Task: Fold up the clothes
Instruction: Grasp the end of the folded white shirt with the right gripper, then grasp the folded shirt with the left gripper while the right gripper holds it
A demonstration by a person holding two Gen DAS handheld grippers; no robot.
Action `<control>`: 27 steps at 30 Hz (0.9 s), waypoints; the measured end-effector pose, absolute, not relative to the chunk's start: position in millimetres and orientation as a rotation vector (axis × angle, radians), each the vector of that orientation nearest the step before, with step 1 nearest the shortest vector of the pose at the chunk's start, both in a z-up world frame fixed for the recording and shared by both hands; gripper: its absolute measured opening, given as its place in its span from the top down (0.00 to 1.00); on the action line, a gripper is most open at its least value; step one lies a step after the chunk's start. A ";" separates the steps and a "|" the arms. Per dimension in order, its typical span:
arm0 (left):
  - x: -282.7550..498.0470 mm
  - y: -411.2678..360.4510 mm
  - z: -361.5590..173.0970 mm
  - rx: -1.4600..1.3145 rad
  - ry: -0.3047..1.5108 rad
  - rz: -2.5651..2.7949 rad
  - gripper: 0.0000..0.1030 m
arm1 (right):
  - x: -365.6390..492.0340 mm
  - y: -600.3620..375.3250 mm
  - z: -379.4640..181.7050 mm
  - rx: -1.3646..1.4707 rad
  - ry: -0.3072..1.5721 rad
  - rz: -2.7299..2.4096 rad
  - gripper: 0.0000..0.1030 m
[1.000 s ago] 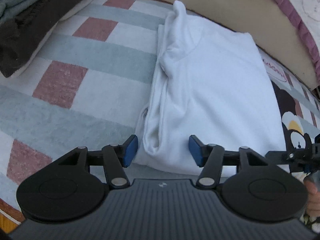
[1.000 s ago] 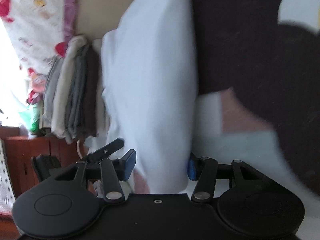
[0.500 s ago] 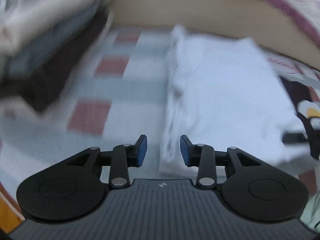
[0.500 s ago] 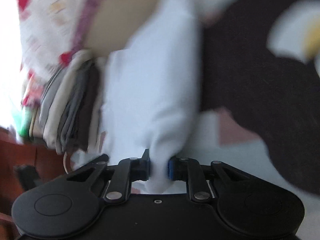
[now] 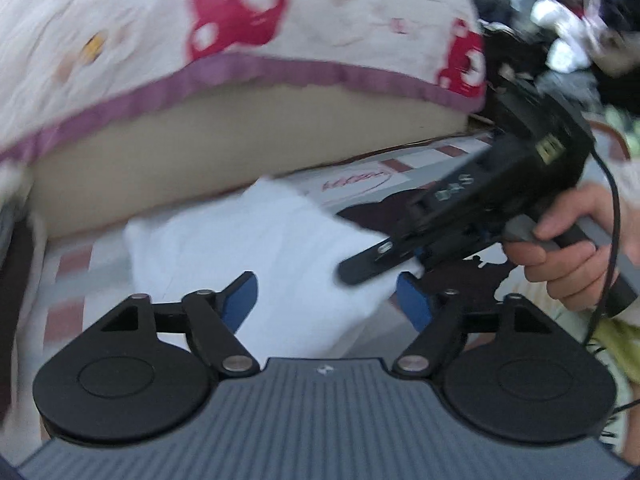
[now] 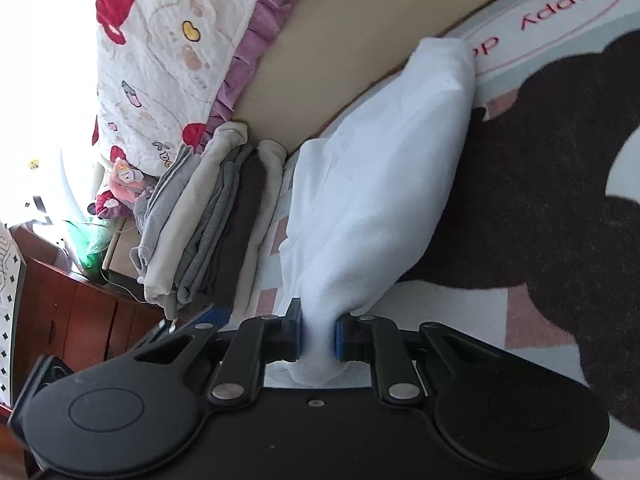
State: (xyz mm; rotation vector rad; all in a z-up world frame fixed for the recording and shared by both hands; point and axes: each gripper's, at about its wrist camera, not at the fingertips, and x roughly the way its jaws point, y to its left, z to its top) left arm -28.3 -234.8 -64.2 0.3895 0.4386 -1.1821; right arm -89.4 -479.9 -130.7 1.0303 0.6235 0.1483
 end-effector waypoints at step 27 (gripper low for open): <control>-10.8 -280.1 -64.0 0.536 0.485 -0.907 0.86 | -25.6 -607.5 -155.8 1.254 0.602 0.038 0.32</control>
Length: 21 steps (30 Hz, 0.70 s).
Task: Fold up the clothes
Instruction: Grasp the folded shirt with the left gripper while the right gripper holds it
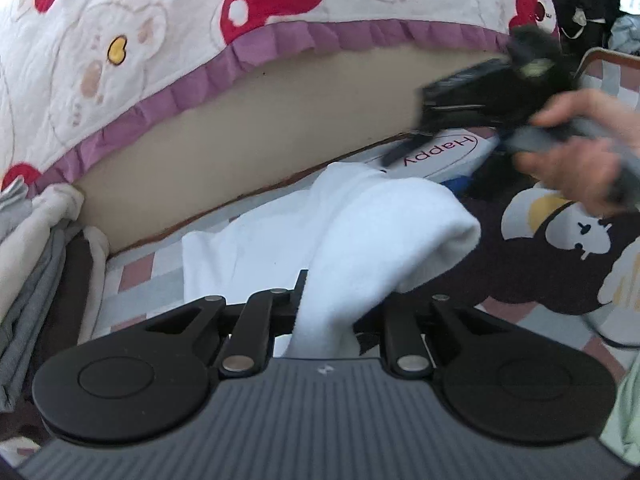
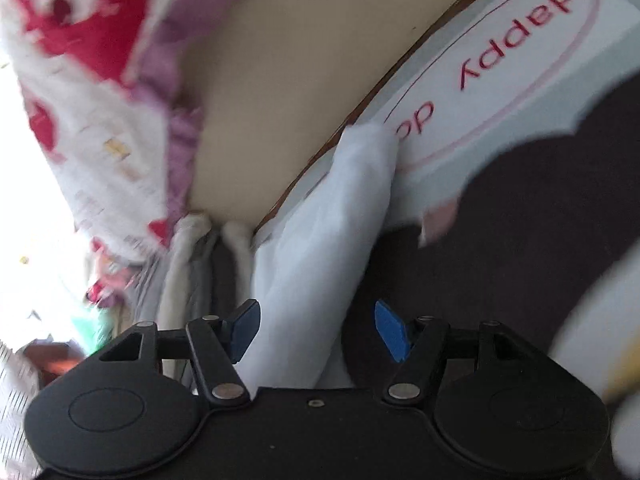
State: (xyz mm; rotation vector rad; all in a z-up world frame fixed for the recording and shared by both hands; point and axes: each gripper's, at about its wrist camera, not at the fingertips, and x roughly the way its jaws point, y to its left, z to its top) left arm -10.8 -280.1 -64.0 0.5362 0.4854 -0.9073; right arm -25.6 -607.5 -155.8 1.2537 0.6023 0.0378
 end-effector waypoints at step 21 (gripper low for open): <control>2.4 -290.6 -55.3 0.599 0.589 -0.935 0.88 | 18.5 -598.1 -199.2 1.217 0.600 -0.027 0.74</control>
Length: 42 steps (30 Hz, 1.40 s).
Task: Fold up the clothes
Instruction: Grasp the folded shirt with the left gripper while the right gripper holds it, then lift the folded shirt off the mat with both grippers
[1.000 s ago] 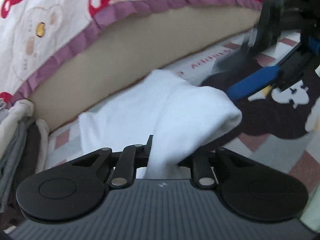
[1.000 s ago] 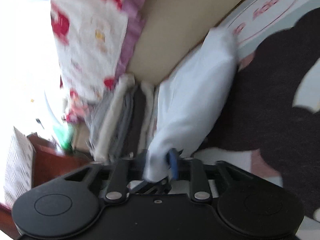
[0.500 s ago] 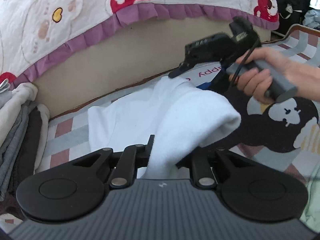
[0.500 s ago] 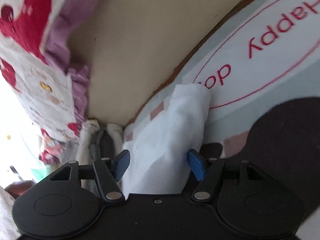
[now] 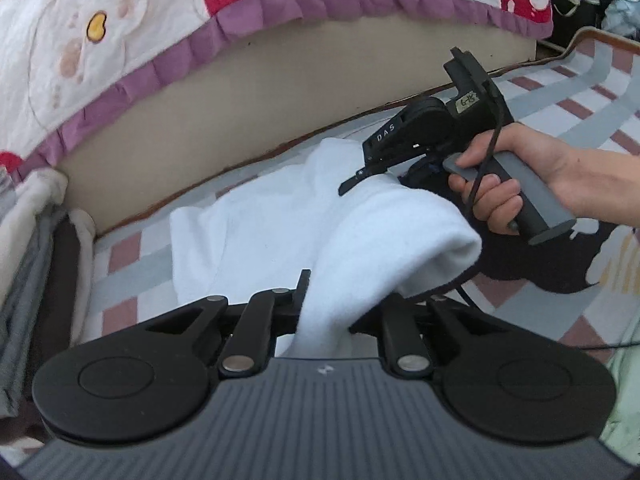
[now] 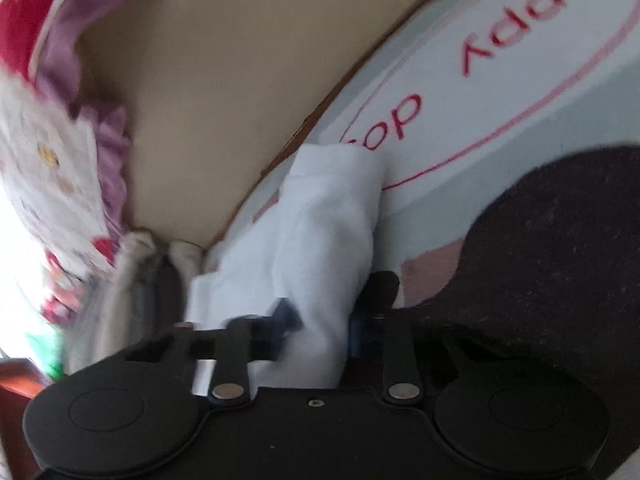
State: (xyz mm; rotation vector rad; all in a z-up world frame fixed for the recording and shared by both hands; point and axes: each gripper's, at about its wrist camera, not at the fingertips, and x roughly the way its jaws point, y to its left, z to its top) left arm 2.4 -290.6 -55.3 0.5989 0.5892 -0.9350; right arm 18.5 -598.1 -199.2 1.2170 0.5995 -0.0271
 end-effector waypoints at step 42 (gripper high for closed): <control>-20.6 -78.1 89.0 0.108 0.346 -0.869 0.87 | 30.4 -407.0 115.7 0.676 0.316 0.170 0.82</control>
